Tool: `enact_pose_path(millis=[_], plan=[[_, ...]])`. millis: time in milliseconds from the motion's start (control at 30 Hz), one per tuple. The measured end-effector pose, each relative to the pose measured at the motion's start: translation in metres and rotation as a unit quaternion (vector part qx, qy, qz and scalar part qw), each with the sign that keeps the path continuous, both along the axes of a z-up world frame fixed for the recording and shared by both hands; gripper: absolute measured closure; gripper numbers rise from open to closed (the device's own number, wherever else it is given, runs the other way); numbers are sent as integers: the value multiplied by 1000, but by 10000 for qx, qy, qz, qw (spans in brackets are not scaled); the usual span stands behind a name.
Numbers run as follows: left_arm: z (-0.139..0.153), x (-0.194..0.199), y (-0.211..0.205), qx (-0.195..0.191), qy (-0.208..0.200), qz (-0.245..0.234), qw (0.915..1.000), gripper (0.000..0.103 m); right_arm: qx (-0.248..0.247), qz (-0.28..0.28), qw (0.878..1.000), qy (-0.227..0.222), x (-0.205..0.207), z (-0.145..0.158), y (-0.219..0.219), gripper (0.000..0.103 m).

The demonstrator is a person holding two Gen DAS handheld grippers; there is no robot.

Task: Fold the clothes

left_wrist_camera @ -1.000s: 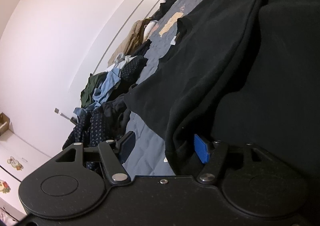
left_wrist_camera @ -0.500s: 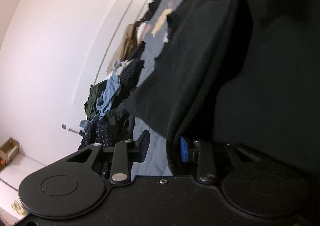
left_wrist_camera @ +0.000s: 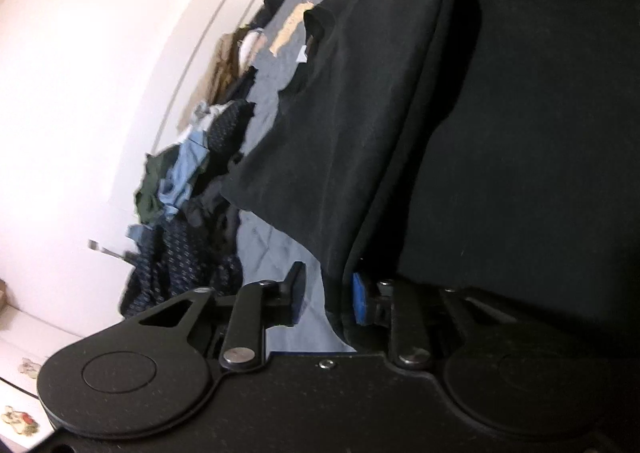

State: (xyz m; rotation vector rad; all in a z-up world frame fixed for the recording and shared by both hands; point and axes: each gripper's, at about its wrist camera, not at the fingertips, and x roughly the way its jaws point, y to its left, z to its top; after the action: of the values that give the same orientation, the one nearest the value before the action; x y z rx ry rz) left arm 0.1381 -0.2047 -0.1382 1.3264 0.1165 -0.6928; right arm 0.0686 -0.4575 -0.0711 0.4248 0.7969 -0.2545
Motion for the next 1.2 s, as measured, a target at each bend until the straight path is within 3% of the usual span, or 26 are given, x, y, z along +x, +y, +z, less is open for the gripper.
enact_pose_path(millis=[200,233,267,333,433,633,700,733,833,867,967,1033,1100,1133,1200], plan=[[-18,-6,-16,33,-803,-171,9966,73,81,134,9999,-40,3,2,9,12],[-21,-4,-18,54,-759,-138,9970,77,77,151,9998,-35,4,2,10,12],[-22,-2,-16,124,-660,-129,9977,87,80,171,9998,-30,4,2,11,12],[-22,3,-11,250,-447,-126,9986,93,86,189,9998,-18,5,2,12,12],[-10,10,0,150,-55,1,9999,94,69,180,9998,30,6,0,9,12],[-25,4,0,307,-266,-89,9991,91,89,-45,9999,109,5,-12,-4,12],[-13,3,3,176,-90,-50,9998,87,101,-44,9999,119,5,-14,-4,12],[-4,2,5,55,55,-13,10000,77,77,-33,9999,116,6,-13,-2,12],[26,0,18,-402,524,131,9977,25,196,79,9998,-17,5,-6,0,12],[37,-1,25,-634,740,121,9952,25,265,122,9995,-88,5,-3,1,12],[68,13,41,-1532,1310,485,9783,25,335,258,9988,-260,5,6,5,12],[89,34,52,-2155,1797,818,9563,25,366,314,9983,-327,6,10,7,12],[109,58,61,-2865,2255,1042,9253,28,424,295,9980,-365,7,12,7,12],[117,72,64,-3210,2563,1103,9051,28,460,274,9979,-372,8,12,6,12],[125,111,64,-3824,3323,1317,8521,31,511,231,9977,-379,9,12,3,12]])
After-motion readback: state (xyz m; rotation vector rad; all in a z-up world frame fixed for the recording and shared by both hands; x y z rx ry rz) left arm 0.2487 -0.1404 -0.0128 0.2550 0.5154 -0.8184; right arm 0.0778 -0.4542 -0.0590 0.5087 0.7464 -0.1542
